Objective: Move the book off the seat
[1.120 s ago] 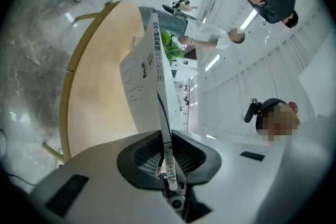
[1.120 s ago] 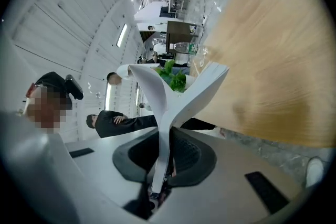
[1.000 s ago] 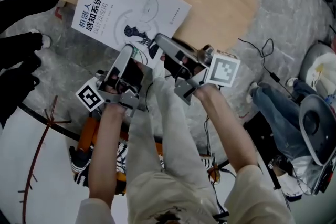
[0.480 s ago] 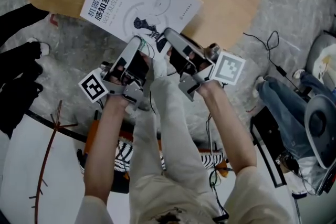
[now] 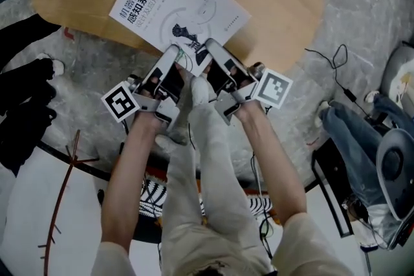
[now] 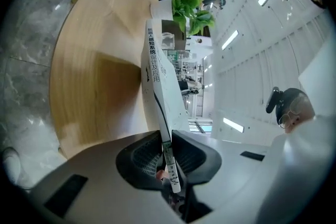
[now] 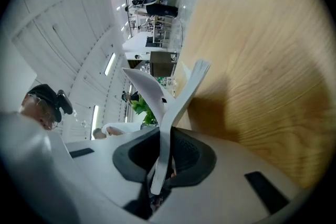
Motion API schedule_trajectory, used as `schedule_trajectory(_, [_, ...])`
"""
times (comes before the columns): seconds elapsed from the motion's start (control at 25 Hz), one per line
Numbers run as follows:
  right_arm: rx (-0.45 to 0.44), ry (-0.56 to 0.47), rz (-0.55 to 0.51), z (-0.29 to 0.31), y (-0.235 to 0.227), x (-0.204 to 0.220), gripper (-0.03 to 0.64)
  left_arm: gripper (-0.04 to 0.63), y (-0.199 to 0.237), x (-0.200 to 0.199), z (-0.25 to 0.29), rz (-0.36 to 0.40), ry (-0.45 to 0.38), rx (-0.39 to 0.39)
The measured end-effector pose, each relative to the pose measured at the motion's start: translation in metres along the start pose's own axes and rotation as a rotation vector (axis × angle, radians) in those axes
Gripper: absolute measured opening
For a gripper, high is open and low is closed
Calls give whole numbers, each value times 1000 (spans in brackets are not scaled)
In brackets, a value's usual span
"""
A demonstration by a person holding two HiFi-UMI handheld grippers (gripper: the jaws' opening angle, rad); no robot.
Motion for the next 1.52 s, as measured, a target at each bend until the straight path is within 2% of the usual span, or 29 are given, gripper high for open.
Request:
schedule_trajectory(0.12, [3,-43,20,-2,1,5,49,54,-2,3,-1,6,-25,-18])
schedule_trajectory(0.28, [17,-55,8,-1,0,8,49,66,-4,1,-1,78,-32,-70])
schedule_trajectory(0.36, [28,-57,4,-1,-4,7,48,83,-3,0,1,106,-29,-104])
schedule_trajectory(0.48, [35,-67,5,-1,-8,9,48,110,0,2,-5,94,-44,-145])
schedule_trajectory(0.56, [41,-64,-9,-2,-7,9,48,142,1,3,-14,118,-52,-185])
schedule_trajectory(0.76, [56,-35,-76,-2,0,2,48,152,-10,2,-41,306,-35,-299])
schedule_trajectory(0.88, [52,-50,-92,1,4,4,48,151,-21,0,-53,453,-25,-321])
schedule_trajectory(1.0, [50,-61,-116,3,5,5,48,150,-28,5,-62,544,-13,-351])
schedule_trajectory(1.16, [72,-76,-149,5,2,2,48,143,-34,17,-68,707,27,-432])
schedule_trajectory(1.28, [97,-92,-189,6,3,-2,49,53,-42,25,-73,848,45,-469])
schedule_trajectory(1.36, [89,-92,-217,10,3,-5,49,28,-45,28,-75,889,59,-462])
schedule_trajectory(1.52, [109,-70,-252,16,0,-10,49,23,-45,30,-70,891,87,-468])
Point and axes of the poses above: the fingertips, and each gripper's own axes: z forward along the fingers, y to its left, x out of its underside, the point moved 10 cm from there along -z, backward along the fingers, and after that the axes turned 11 degrees about -x, right-handed, at the moved point
